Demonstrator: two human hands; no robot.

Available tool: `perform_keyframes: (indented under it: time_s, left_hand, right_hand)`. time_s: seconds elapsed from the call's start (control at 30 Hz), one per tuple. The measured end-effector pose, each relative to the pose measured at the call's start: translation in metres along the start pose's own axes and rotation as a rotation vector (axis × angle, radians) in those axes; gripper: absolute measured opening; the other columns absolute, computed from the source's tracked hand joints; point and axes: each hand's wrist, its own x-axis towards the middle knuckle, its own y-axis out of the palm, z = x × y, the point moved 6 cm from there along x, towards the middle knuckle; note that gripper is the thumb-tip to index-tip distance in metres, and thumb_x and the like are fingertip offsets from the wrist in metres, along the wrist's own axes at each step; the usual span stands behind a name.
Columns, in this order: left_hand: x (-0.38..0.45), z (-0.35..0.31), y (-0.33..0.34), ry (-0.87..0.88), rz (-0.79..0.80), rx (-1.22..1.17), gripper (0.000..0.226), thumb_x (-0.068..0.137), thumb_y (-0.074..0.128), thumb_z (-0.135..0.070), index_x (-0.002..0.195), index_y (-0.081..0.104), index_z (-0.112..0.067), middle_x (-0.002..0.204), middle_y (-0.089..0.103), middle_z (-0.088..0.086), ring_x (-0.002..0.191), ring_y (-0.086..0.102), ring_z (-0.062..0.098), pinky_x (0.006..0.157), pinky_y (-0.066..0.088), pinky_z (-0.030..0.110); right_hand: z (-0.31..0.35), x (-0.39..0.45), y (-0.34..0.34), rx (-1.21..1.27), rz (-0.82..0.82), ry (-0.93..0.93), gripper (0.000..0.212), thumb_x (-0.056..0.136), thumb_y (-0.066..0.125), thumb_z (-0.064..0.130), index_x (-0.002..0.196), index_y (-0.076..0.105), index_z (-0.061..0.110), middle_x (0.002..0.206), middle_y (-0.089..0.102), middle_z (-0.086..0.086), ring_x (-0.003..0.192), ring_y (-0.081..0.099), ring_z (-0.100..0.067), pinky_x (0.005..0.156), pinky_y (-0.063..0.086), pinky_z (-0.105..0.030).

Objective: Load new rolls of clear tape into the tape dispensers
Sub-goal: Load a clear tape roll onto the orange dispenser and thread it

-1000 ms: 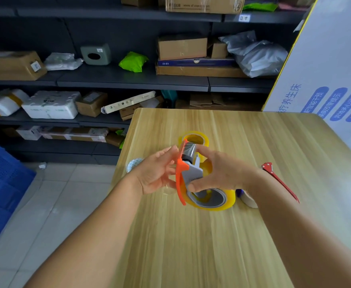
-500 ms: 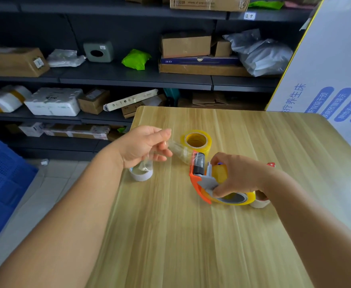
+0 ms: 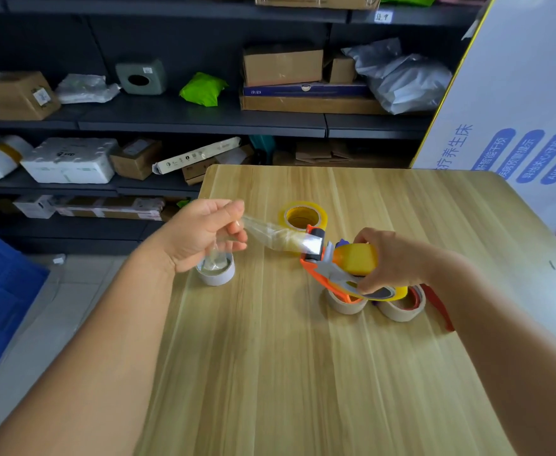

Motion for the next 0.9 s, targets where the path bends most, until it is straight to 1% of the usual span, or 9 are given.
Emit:
perform_keyframes:
  time_s: [0.13,0.23,0.33,0.47,0.6,0.67,0.73,0.83,0.9]
  left_hand:
    - [0.006,0.001,-0.011,0.006,-0.062,-0.029,0.036,0.087,0.059,-0.038,0.063,0.048,-0.013,0.057,0.049,-0.005,0.062,0.055,0.014,0.082,0.051,0.042]
    - [0.006,0.015,-0.016,-0.024,-0.151,0.063,0.035,0.089,0.057,-0.033,0.063,0.044,-0.013,0.055,0.043,-0.002,0.062,0.048,0.018,0.067,0.051,0.028]
    - [0.004,0.036,-0.018,-0.092,-0.199,0.008,0.03,0.089,0.059,-0.03,0.067,0.046,-0.013,0.053,0.038,-0.004,0.056,0.043,0.015,0.073,0.048,0.033]
    - [0.004,0.053,-0.017,-0.147,-0.202,-0.104,0.027,0.075,0.067,-0.034,0.07,0.052,-0.013,0.055,0.039,-0.003,0.056,0.045,0.014,0.071,0.047,0.035]
    - [0.004,0.058,-0.011,-0.16,-0.158,-0.221,0.024,0.073,0.067,-0.033,0.072,0.053,-0.014,0.058,0.045,-0.003,0.062,0.046,0.013,0.073,0.047,0.035]
    - [0.004,0.062,-0.003,-0.2,-0.113,-0.271,0.025,0.073,0.067,-0.034,0.081,0.054,-0.015,0.059,0.047,-0.005,0.061,0.048,0.012,0.076,0.048,0.036]
    - [0.005,0.068,0.008,-0.238,-0.083,-0.332,0.031,0.074,0.067,-0.035,0.094,0.054,-0.015,0.058,0.047,-0.007,0.057,0.048,0.01,0.077,0.05,0.035]
    - [0.008,0.076,0.029,-0.241,-0.018,-0.494,0.032,0.073,0.071,-0.036,0.091,0.052,-0.018,0.057,0.043,-0.008,0.049,0.042,0.007,0.064,0.052,0.028]
    - [0.011,0.083,0.041,-0.223,0.027,-0.629,0.048,0.063,0.084,-0.039,0.091,0.05,-0.019,0.057,0.041,-0.008,0.044,0.039,0.005,0.055,0.05,0.024]
  right_hand:
    - [-0.004,0.001,0.001,0.098,0.018,-0.044,0.056,0.057,0.082,0.033,0.104,0.05,0.038,0.094,0.061,0.007,0.081,0.06,-0.013,0.07,0.054,-0.035]
    - [-0.006,-0.003,0.004,0.172,0.012,-0.068,0.053,0.057,0.082,0.032,0.101,0.053,0.041,0.092,0.063,0.009,0.081,0.062,-0.012,0.07,0.055,-0.034]
    - [-0.003,-0.008,0.001,0.235,-0.006,-0.095,0.051,0.06,0.082,0.026,0.102,0.055,0.038,0.09,0.063,0.009,0.08,0.061,-0.012,0.066,0.052,-0.029]
    - [0.004,-0.014,-0.003,0.283,-0.006,-0.131,0.049,0.062,0.082,0.024,0.101,0.056,0.038,0.089,0.063,0.009,0.078,0.06,-0.011,0.062,0.047,-0.024]
    - [0.009,-0.02,0.0,0.377,0.016,-0.154,0.05,0.059,0.084,0.026,0.1,0.058,0.039,0.085,0.064,0.01,0.075,0.062,-0.01,0.06,0.048,-0.023]
    - [0.015,-0.023,0.001,0.516,0.041,-0.185,0.051,0.054,0.081,0.024,0.099,0.061,0.036,0.079,0.066,0.011,0.071,0.063,-0.009,0.059,0.049,-0.022]
    - [0.024,-0.026,0.003,0.697,0.099,-0.229,0.052,0.052,0.079,0.018,0.101,0.062,0.026,0.077,0.068,0.008,0.07,0.065,-0.01,0.059,0.05,-0.02]
    - [0.032,-0.025,0.007,0.888,0.165,-0.277,0.059,0.049,0.081,0.02,0.106,0.063,0.018,0.09,0.073,-0.005,0.083,0.07,-0.021,0.071,0.053,-0.03]
    - [0.035,-0.022,0.009,0.947,0.161,-0.293,0.059,0.052,0.081,0.022,0.108,0.064,0.019,0.099,0.073,-0.01,0.091,0.07,-0.029,0.08,0.054,-0.038]
